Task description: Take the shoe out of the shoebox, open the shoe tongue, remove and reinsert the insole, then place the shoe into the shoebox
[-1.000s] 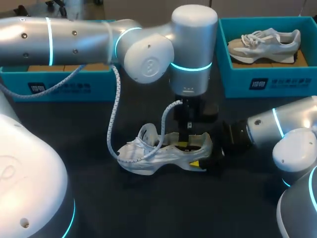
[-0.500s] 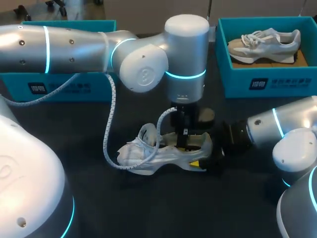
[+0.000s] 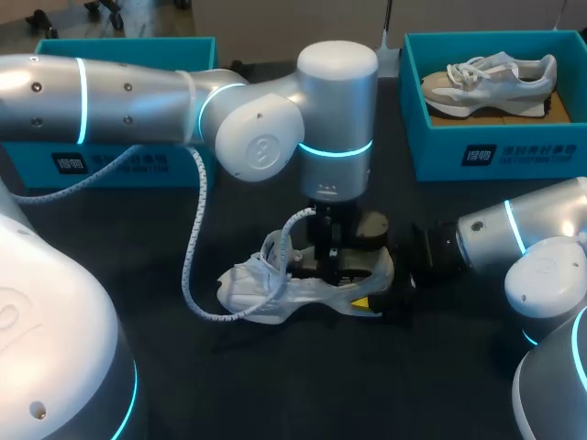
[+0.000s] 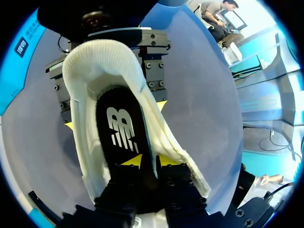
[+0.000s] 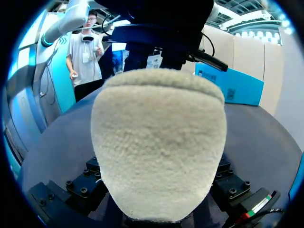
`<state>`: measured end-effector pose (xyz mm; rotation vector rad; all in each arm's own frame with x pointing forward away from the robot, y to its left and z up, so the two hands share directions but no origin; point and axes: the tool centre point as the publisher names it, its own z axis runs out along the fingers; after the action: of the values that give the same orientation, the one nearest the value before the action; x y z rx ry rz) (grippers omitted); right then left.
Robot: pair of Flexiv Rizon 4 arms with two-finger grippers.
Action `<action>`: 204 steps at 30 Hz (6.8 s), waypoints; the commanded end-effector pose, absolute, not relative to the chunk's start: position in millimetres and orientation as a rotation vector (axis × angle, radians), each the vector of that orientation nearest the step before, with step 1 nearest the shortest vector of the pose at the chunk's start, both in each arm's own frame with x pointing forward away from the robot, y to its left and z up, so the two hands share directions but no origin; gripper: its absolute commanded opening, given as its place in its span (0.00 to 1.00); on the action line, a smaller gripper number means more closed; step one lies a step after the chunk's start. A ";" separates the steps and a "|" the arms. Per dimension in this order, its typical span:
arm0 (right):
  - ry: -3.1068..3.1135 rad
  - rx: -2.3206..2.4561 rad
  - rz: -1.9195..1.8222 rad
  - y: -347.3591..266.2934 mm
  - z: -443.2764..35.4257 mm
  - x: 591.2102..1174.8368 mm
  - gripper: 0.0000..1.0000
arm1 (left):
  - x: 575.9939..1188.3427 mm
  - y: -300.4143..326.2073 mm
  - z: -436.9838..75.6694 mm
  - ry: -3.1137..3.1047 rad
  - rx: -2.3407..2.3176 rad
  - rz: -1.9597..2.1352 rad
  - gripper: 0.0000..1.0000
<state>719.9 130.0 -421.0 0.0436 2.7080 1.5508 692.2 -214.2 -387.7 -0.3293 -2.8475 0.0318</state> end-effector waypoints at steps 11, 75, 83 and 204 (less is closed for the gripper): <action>2.712 0.045 1.542 131.9 -422.1 718.8 0.00 | 692.3 -219.5 -409.8 -2.868 -0.414 0.023 0.45; 2.712 0.045 1.542 131.9 -422.1 718.8 0.00 | 723.4 -189.7 -323.1 -2.967 -0.261 0.288 0.00; 2.712 0.045 1.542 131.9 -422.1 718.8 0.00 | 718.8 -192.2 -298.5 -2.975 -0.269 0.374 0.00; 2.712 0.045 1.542 131.9 -422.1 718.8 0.00 | 713.6 -297.8 -137.4 -2.776 -0.087 1.512 0.00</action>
<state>720.3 130.2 -421.1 0.0441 2.7077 1.5509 713.1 -300.1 -145.1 -0.0758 -2.7964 1.5046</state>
